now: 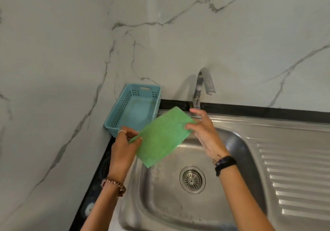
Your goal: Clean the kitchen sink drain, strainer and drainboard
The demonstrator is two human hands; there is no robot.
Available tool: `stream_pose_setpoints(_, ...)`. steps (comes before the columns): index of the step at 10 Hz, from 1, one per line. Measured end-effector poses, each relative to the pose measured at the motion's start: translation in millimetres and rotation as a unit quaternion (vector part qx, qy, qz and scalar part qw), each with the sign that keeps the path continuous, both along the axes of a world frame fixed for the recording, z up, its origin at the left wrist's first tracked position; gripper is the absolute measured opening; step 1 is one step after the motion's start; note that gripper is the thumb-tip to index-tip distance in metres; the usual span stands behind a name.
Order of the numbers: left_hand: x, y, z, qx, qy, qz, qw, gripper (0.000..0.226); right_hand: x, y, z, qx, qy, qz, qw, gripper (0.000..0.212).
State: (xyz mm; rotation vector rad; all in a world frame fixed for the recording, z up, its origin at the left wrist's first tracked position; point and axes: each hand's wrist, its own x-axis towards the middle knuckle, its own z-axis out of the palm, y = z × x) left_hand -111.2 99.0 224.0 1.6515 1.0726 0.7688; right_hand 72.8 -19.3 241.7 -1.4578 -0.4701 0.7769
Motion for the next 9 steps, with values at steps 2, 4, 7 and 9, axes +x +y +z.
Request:
stream_pose_setpoints(2,13.8,73.4,10.4,0.146,0.127,-0.015,0.981,0.036,9.4,128.4,28.0,-0.004,-0.346,0.032,0.938,0.051)
stream_pose_setpoints(4,42.6,141.1,-26.5,0.189,0.351,-0.120,0.909,0.047,27.6,231.3,-17.5,-0.158,-0.589,0.173,0.773,0.033)
stream_pose_setpoints(7,75.1,169.5,-71.5,0.157,0.589,-0.233,0.758,0.051,35.9,278.7,-72.9,-0.321,-0.696,0.301,0.568,0.027)
stream_pose_setpoints(9,82.4,139.3,-47.0,0.222,0.423,-0.117,0.871,0.034,24.3,234.6,-43.4,-0.237,-0.671,0.210,0.671,0.026)
